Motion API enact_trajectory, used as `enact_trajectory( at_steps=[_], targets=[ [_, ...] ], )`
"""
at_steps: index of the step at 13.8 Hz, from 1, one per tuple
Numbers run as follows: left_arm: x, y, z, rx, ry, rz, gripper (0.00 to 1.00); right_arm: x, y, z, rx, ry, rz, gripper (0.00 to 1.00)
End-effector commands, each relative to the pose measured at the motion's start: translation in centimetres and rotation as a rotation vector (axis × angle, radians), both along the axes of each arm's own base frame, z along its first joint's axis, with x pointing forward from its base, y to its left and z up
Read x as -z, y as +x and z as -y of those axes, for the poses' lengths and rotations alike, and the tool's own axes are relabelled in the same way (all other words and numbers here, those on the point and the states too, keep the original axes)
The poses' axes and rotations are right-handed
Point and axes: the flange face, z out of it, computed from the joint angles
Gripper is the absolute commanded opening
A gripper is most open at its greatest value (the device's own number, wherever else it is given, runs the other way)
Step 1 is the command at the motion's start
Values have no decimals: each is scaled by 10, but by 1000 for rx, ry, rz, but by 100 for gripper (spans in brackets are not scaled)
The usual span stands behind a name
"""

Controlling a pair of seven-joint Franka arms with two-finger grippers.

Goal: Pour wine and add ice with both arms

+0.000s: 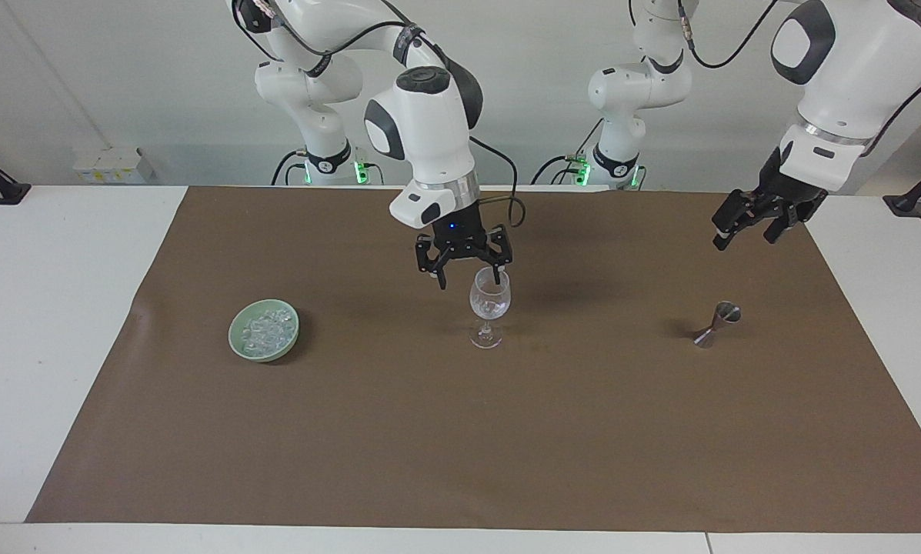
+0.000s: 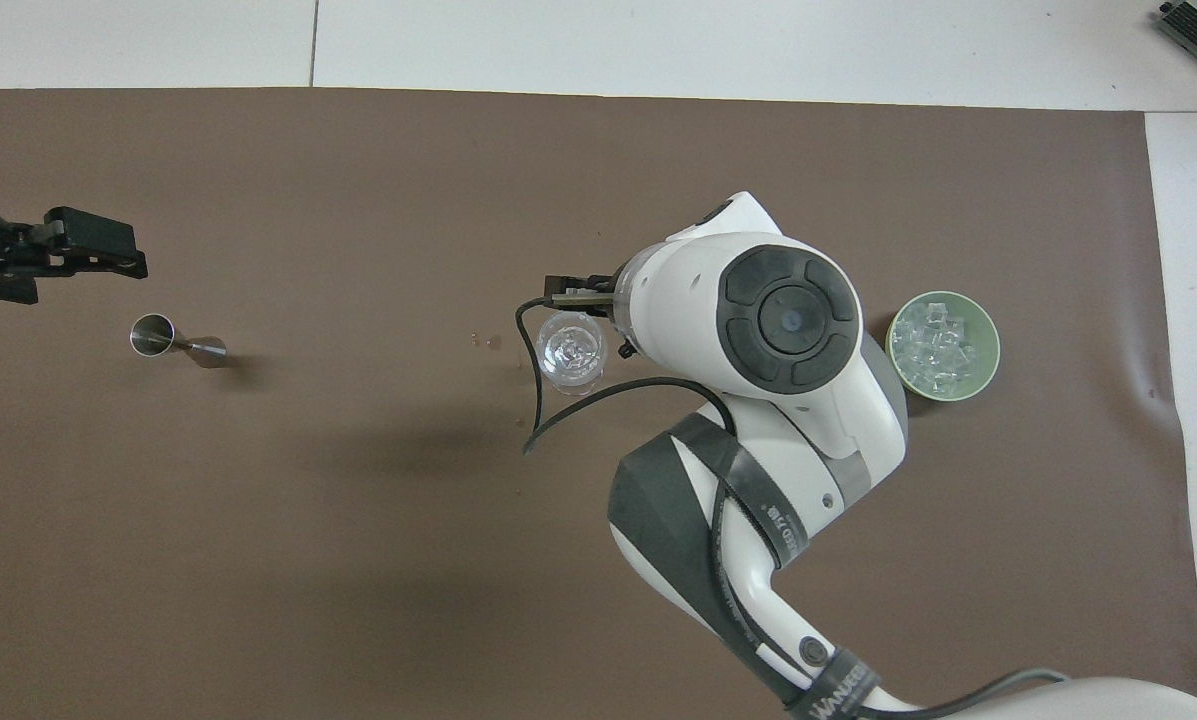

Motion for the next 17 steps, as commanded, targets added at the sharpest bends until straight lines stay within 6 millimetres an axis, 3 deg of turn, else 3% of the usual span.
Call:
enact_trajectory(
  at_steps=[1, 4, 9, 17],
  targets=[
    [-4, -9, -8, 7, 24, -30, 100, -17, 3, 31, 47, -47, 4, 100],
    [-11, -16, -12, 53, 30, -28, 100, -30, 12, 70, 78, -85, 8, 100],
    [1, -12, -19, 102, 32, -60, 100, -65, 13, 141, 114, -147, -2, 100],
    [9, -3, -12, 186, 44, -71, 100, -91, 6, 222, 78, -154, -122, 100]
  ],
)
